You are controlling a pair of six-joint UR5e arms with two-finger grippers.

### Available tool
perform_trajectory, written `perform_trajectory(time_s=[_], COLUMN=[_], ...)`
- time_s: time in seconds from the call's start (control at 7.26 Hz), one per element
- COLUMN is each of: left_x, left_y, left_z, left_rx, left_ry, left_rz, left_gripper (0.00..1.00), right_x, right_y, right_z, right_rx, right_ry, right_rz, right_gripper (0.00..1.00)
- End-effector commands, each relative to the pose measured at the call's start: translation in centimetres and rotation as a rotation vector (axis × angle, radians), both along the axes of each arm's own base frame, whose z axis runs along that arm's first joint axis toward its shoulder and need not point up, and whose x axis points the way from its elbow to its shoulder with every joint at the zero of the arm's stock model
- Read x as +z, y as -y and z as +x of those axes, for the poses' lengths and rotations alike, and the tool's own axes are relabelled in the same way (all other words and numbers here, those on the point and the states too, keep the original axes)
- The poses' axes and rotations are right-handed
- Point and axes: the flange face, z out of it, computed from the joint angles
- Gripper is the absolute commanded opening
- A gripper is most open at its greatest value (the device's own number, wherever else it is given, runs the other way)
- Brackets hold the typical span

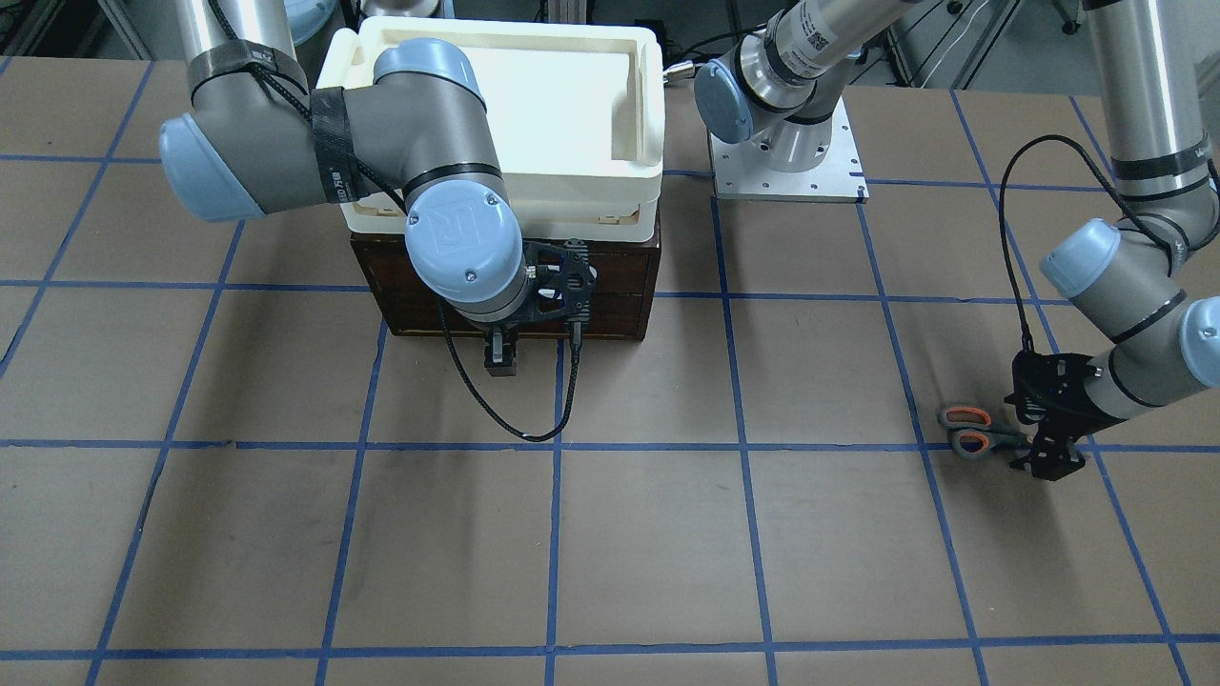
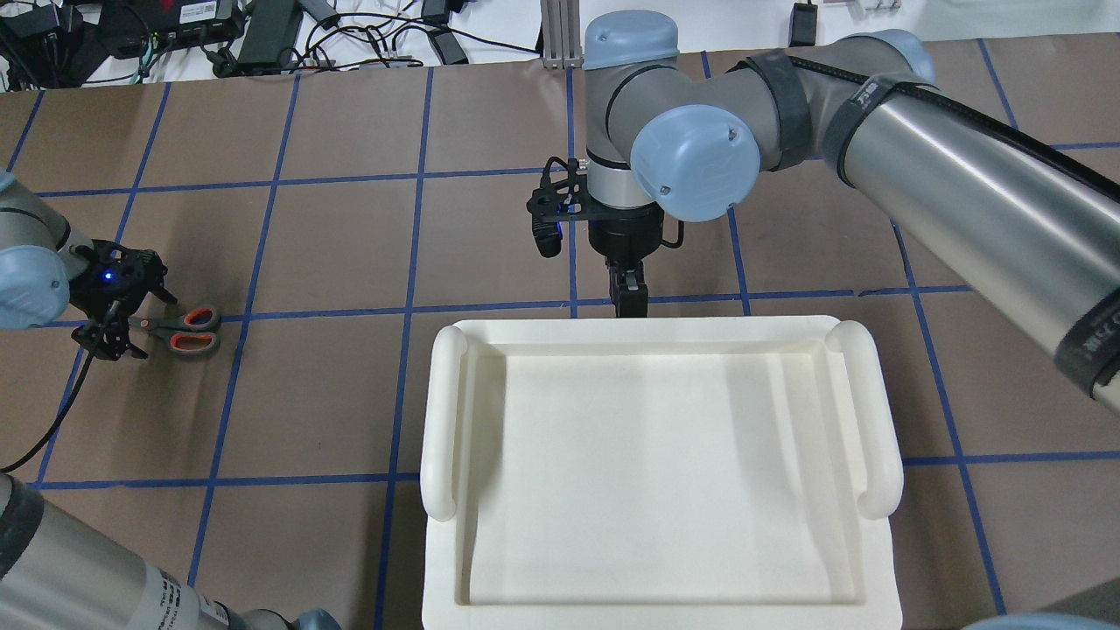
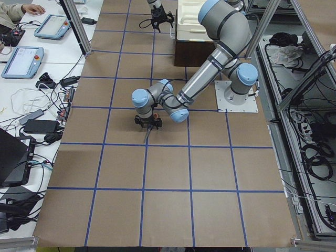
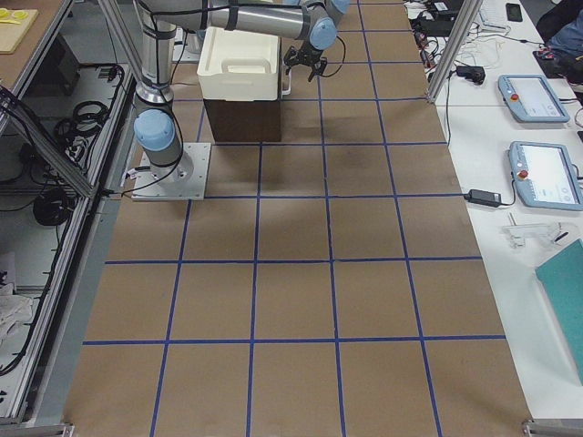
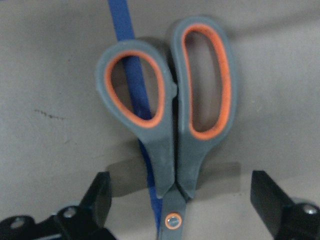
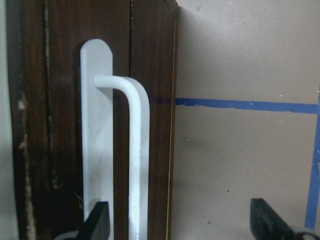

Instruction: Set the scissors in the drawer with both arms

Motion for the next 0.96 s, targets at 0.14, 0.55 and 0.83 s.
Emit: perform_trajectory(time_s=[0.14, 0.55, 0.83], left_x=[-0.1, 1.0, 0.8], left_y=[-0.7, -0.7, -1.0], left_z=[-0.5, -0.5, 0.0], left_rx=[-0.008, -0.029, -0.022], left_ry=[-0.008, -0.006, -0.024], left_rz=[0.001, -0.031, -0.044], left_gripper=[0.94, 0.93, 0.94], right_x=[-1.4, -2.4, -2.0], right_y=[-0.5, 0.2, 1.0], right_z=[-0.1, 0.1, 0.3], right_rx=[0.002, 0.019, 0.054], right_ry=[0.002, 0.004, 0.027], right_rz=[0.001, -0.022, -0.077], right_gripper=[0.91, 0.76, 0.74])
